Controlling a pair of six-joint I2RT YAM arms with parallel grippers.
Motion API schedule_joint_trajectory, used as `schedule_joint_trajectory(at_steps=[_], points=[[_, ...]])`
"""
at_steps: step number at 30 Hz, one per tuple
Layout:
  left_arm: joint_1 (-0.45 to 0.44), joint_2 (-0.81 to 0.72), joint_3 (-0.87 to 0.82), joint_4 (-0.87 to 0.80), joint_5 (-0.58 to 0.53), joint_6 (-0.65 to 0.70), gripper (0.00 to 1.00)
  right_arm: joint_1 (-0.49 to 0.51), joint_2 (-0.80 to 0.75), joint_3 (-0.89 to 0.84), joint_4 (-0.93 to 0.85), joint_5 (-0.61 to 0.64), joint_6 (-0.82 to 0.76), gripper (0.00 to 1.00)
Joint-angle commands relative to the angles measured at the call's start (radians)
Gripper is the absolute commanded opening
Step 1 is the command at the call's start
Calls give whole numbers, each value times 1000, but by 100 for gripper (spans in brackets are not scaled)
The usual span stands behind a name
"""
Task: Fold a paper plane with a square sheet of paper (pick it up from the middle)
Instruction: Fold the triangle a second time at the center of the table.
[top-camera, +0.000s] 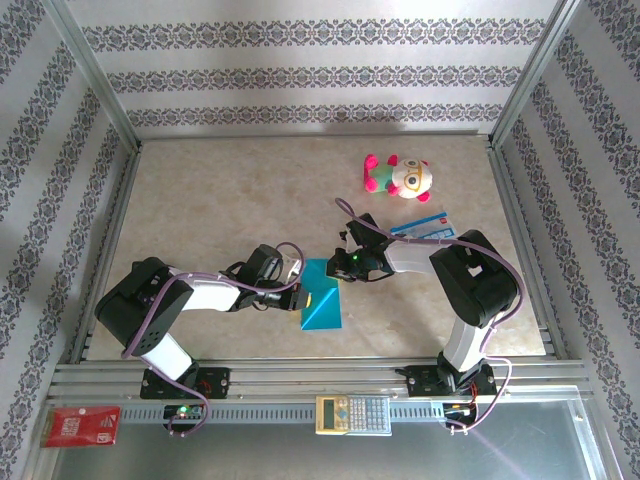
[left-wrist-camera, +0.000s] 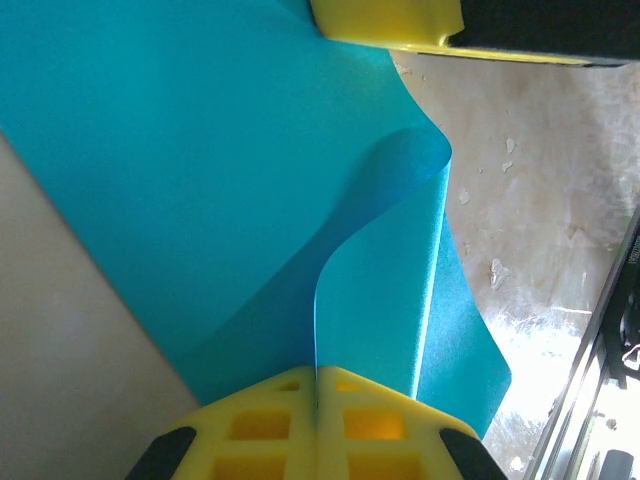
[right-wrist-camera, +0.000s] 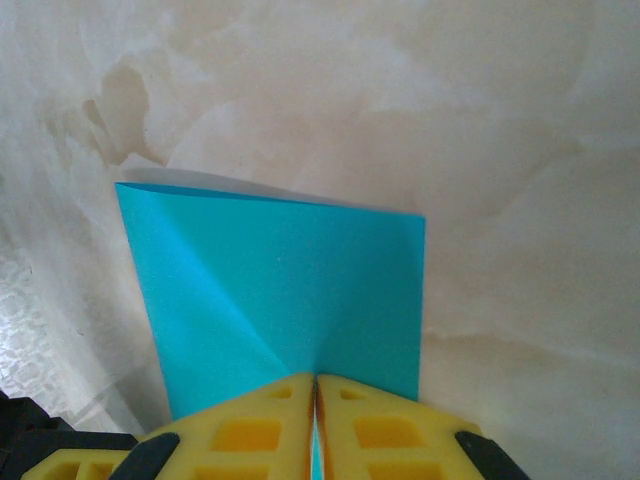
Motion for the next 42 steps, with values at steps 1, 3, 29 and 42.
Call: schedule_joint_trajectory(at_steps=[1, 3, 29, 42], points=[[-2, 31, -32, -31, -34, 0, 0, 9, 24, 20, -67, 32, -21, 14], [-2, 32, -38, -32, -40, -3, 0, 1, 18, 39, -74, 21, -26, 15], [-5, 53, -53, -56, -102, -33, 0, 170, -411, -266, 95, 97, 258, 8], [-10, 63, -60, -48, -102, -23, 0, 422, -300, -350, 395, 206, 394, 4]])
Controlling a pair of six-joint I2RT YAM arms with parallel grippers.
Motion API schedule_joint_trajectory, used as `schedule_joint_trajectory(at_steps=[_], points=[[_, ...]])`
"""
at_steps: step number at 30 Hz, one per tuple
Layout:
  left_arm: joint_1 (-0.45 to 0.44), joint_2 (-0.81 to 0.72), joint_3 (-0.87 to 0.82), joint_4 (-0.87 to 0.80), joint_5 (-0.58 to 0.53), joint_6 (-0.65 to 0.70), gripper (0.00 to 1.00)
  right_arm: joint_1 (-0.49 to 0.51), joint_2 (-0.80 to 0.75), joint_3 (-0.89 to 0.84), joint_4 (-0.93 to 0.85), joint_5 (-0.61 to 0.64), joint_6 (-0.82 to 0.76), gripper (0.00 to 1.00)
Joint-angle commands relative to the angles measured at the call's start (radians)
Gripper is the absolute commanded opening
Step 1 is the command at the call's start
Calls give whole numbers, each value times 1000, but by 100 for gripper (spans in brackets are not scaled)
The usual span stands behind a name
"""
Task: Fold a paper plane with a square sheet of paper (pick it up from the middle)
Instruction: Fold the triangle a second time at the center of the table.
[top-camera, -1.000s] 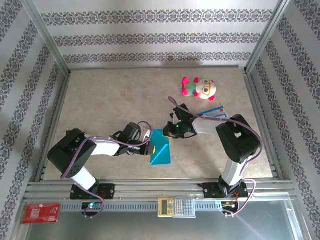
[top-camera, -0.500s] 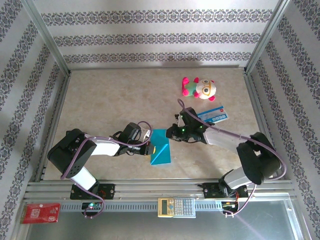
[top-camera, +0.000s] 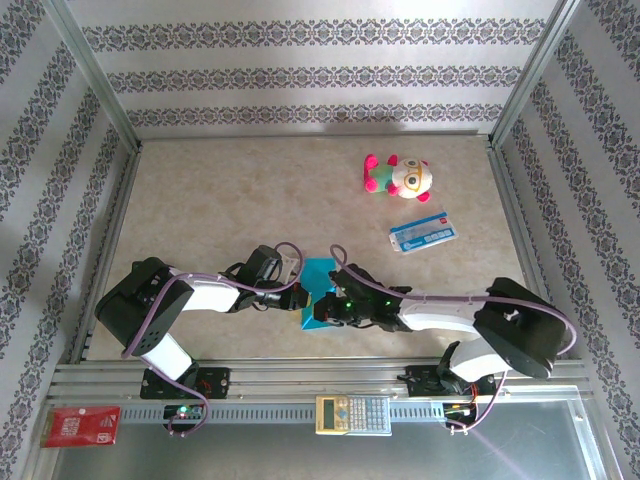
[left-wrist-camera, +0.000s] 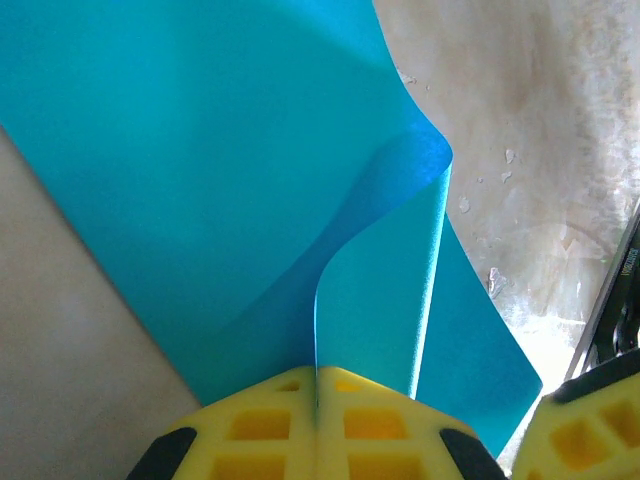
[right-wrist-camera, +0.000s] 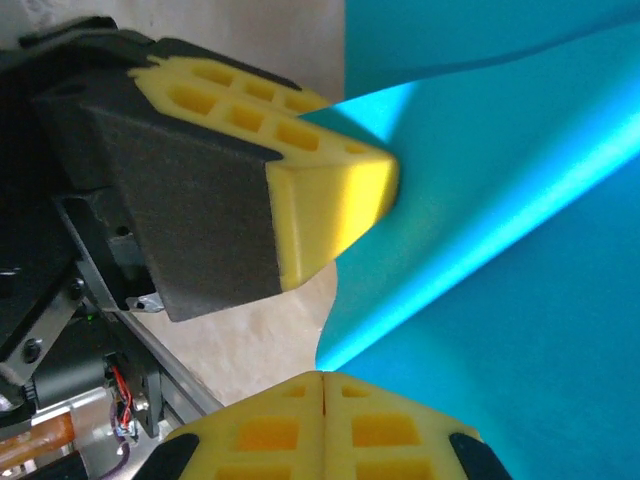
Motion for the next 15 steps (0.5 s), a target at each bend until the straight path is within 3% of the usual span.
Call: schedule_joint_trajectory(at_steps=[1, 15], points=[[-9, 58, -44, -81, -96, 12, 0, 25, 54, 6, 111, 38, 40, 4], [-10, 55, -45, -101, -96, 34, 0, 64, 167, 54, 190, 0, 62, 4]])
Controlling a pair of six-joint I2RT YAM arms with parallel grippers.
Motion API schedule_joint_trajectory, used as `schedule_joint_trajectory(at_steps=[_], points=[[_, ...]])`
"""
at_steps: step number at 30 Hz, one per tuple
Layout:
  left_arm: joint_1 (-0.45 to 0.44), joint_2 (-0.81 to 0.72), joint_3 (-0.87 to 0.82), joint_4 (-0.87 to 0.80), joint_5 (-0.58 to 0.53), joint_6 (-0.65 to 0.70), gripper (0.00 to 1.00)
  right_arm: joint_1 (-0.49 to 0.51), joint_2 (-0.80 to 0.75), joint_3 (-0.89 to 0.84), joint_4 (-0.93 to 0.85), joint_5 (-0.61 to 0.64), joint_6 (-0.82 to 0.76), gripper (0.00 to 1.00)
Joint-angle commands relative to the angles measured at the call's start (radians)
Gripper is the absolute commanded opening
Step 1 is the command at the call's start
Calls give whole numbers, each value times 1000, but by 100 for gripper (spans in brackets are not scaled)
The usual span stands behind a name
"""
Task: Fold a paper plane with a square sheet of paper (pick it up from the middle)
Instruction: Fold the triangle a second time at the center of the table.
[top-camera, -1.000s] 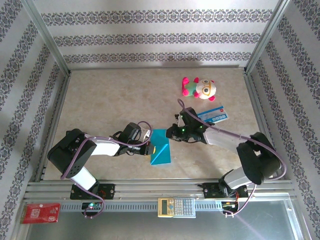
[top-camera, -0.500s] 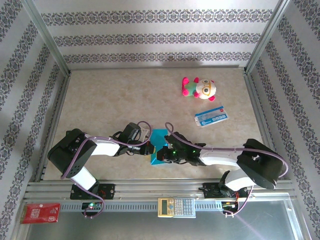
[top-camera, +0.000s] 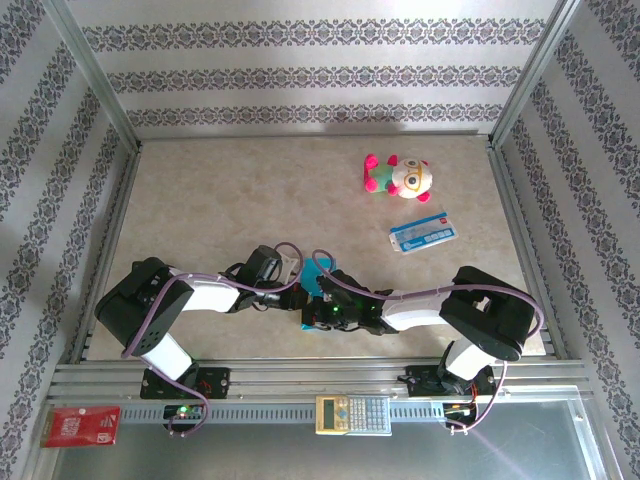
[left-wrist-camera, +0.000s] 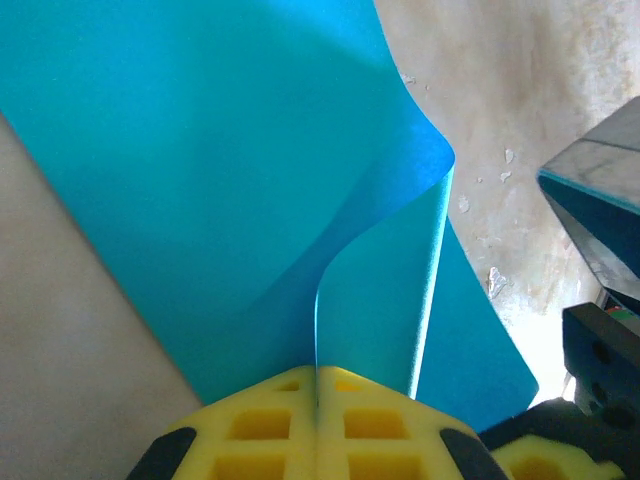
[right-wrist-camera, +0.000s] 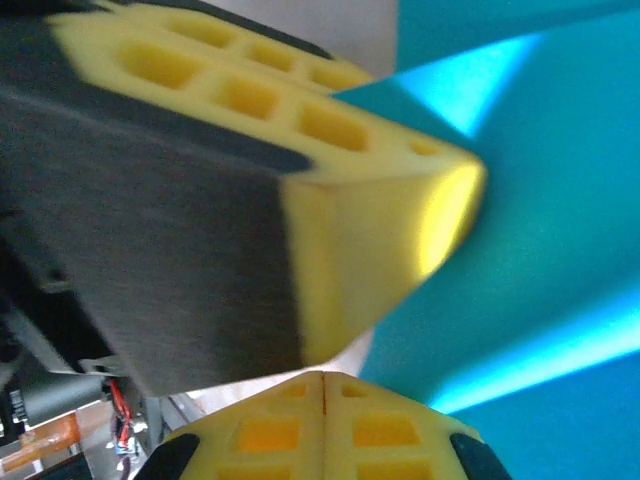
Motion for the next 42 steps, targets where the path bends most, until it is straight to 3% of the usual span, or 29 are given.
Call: schedule_joint_trajectory(at_steps=[1, 42], points=[[-10, 56, -45, -100, -96, 34, 0, 12, 18, 25, 35, -11, 15, 4], [-10, 84, -26, -135, -108, 61, 0, 31, 41, -38, -20, -83, 60, 2]])
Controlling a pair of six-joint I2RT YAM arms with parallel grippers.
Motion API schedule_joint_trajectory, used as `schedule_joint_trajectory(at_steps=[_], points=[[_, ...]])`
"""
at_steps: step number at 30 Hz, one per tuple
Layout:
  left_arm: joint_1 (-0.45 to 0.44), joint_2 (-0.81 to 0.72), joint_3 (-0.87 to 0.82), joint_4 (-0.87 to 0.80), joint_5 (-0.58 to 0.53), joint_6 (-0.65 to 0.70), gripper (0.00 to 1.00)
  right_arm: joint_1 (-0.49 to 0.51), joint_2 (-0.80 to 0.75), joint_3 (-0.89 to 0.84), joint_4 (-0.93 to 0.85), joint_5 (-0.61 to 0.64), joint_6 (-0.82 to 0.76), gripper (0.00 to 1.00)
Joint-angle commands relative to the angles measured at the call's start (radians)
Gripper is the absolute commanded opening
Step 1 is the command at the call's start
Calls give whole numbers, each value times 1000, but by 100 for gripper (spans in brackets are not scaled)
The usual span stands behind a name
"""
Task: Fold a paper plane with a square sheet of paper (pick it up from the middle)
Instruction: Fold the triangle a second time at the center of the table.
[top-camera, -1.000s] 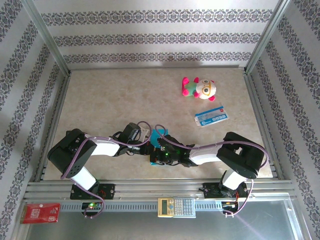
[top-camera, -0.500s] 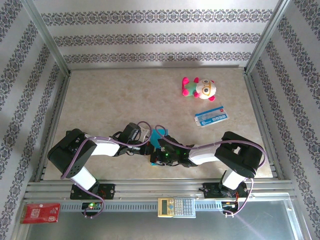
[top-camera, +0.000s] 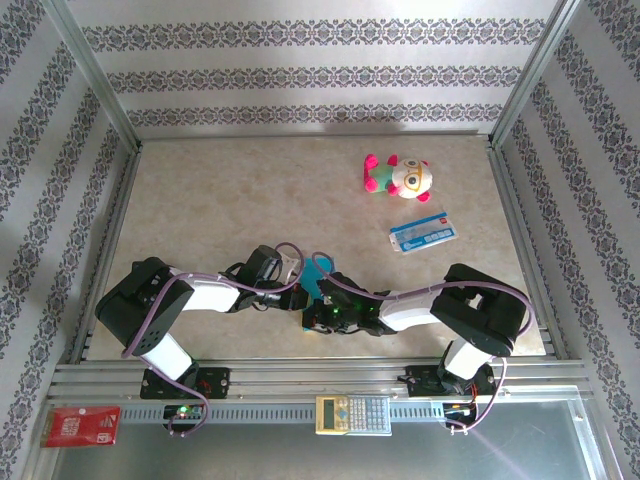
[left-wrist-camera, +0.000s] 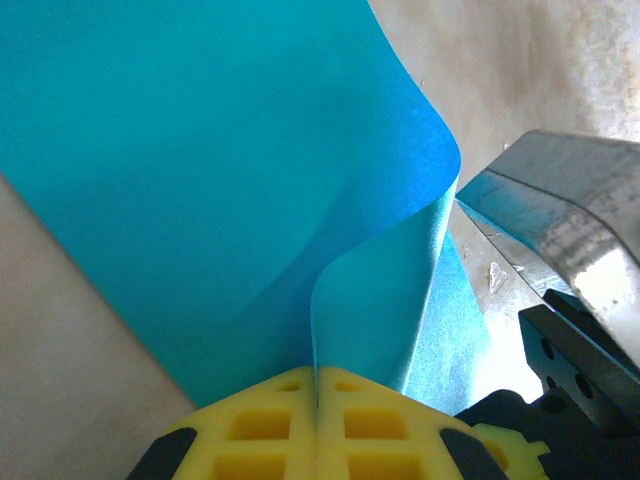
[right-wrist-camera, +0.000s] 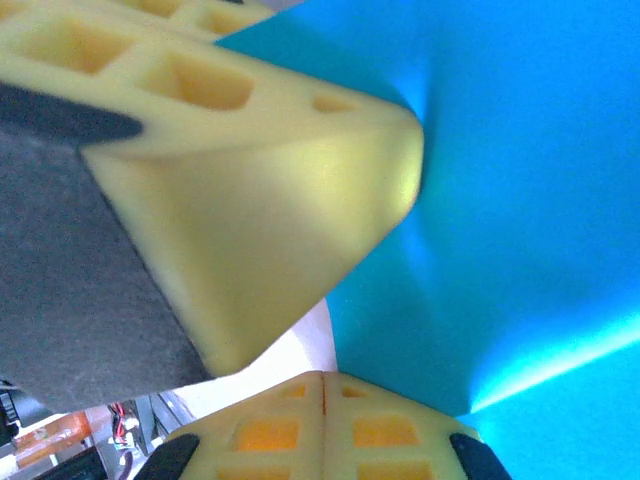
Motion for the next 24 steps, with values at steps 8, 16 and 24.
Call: schedule_joint_trajectory(at_steps=[8, 16, 24], points=[[-10, 79, -26, -135, -115, 40, 0, 44, 12, -11, -46, -67, 12, 2], [-10, 80, -21, -141, -113, 45, 0, 24, -60, 9, -65, -50, -30, 2], [-10, 96, -18, -128, -104, 41, 0, -6, -106, 14, -58, 28, -41, 2]])
